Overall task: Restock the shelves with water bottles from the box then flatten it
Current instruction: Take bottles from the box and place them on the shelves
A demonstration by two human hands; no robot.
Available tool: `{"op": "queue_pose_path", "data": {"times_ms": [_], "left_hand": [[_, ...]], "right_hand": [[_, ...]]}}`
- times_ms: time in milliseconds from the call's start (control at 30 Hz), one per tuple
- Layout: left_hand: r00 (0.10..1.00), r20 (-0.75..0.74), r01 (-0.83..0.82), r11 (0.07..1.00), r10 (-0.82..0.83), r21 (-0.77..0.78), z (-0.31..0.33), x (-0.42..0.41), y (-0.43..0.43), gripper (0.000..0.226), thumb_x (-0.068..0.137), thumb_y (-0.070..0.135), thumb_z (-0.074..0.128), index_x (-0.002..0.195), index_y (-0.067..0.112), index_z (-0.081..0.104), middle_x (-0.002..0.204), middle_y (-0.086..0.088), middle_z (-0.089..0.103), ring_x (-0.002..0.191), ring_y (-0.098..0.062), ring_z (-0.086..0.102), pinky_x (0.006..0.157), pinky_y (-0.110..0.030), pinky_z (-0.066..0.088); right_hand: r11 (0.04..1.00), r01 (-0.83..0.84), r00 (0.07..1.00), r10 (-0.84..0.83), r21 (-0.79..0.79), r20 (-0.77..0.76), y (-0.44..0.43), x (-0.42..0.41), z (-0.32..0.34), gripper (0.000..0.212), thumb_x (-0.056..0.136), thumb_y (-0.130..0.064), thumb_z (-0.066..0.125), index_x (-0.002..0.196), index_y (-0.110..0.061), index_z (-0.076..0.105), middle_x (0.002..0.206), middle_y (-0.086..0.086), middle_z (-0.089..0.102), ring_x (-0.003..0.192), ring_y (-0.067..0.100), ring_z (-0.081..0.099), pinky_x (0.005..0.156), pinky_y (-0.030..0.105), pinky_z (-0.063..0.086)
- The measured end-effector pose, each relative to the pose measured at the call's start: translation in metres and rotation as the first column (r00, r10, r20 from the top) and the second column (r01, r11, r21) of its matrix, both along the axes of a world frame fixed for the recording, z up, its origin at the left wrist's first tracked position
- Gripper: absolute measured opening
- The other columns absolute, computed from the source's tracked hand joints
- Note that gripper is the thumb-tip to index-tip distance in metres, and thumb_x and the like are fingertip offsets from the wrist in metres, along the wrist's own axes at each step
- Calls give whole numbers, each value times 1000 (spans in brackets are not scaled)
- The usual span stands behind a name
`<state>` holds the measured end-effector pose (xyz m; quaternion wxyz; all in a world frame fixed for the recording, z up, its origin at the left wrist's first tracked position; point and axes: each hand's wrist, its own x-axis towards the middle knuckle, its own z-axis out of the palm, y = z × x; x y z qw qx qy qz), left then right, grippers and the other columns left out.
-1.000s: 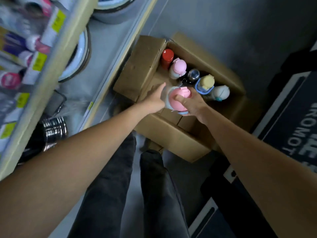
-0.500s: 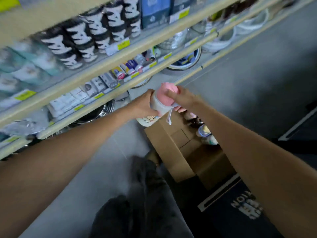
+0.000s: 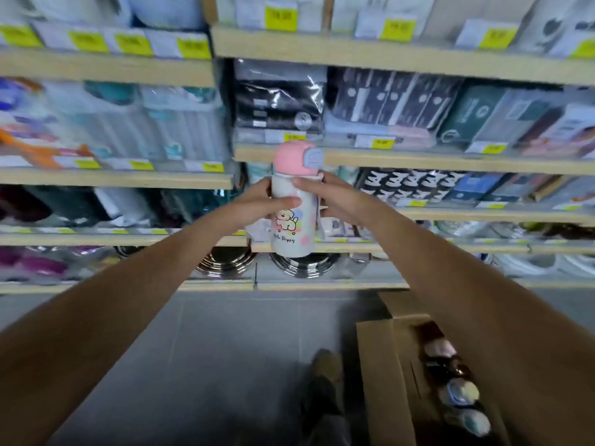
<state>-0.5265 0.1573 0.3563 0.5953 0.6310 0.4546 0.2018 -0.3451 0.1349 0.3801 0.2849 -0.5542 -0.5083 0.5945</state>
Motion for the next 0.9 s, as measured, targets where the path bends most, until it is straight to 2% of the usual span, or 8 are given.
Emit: {"op": "queue_pose_path", "data": {"times_ms": [100, 167, 333, 400, 467, 533, 700, 900], "left_hand": [[992, -8, -128, 988, 129, 92, 54, -85, -7, 81, 57, 59, 75, 126, 23, 51, 115, 2, 68, 106, -17, 65, 91, -42, 52], [975, -3, -217, 964, 221, 154, 86, -140, -13, 87, 53, 63, 75, 126, 21, 51, 116, 0, 68, 105, -18, 65, 92, -43, 52], [914, 25, -394, 870, 405, 297, 165, -252, -32, 47, 82, 46, 66, 118, 19, 54, 103, -3, 67, 84, -14, 64, 77, -35, 53], [874, 55, -471, 815, 483, 338, 188, -293, -38, 52, 78, 51, 67, 117, 19, 55, 104, -8, 67, 83, -17, 63, 83, -38, 53], [863, 98, -495, 792, 496, 357, 205, -328, -46, 59, 74, 54, 68, 121, 19, 54, 108, -9, 67, 88, -19, 63, 91, -43, 51], [866, 118, -494, 793, 486, 357, 219, -357, -52, 70, 69, 57, 69, 126, 21, 51, 115, -6, 67, 100, -22, 65, 94, -44, 52], [850, 204, -524, 748, 485, 408, 250, -435, -55, 55, 82, 38, 65, 131, 22, 45, 122, -7, 64, 113, -24, 61, 95, -40, 51], [826, 267, -564, 709, 497, 425, 278, -543, -34, 55, 85, 45, 63, 133, 27, 41, 124, -1, 63, 111, -23, 63, 92, -42, 52]], "right_hand": [[986, -149, 988, 151, 72, -22, 18, -80, 49, 41, 89, -38, 62, 123, -17, 58, 118, 10, 67, 108, 27, 64, 95, 45, 49], [966, -227, 973, 232, 120, -22, 23, -134, 83, 42, 88, -38, 63, 124, -17, 58, 118, 11, 67, 105, 26, 65, 89, 41, 51], [896, -347, 932, 363, 276, -5, 24, -254, 162, 52, 84, -41, 66, 127, -13, 56, 118, 11, 67, 110, 28, 64, 96, 43, 50], [875, -354, 927, 375, 331, 0, 22, -297, 187, 42, 85, -38, 66, 119, -13, 59, 109, 9, 70, 101, 25, 67, 90, 40, 51], [863, -346, 924, 381, 368, -25, 23, -334, 207, 21, 87, -31, 67, 103, -20, 62, 93, 2, 72, 86, 18, 68, 77, 34, 54], [839, -351, 920, 393, 416, -17, 29, -365, 223, 19, 83, -31, 70, 99, -24, 62, 86, -4, 72, 80, 14, 69, 70, 29, 52], [788, -353, 896, 439, 504, -60, 47, -459, 258, 25, 78, -31, 73, 99, -19, 68, 92, 2, 73, 84, 20, 68, 87, 42, 52], [754, -349, 884, 461, 556, -71, 82, -583, 290, 40, 57, -44, 78, 83, -15, 71, 87, 9, 74, 83, 29, 68, 90, 50, 53]]}}
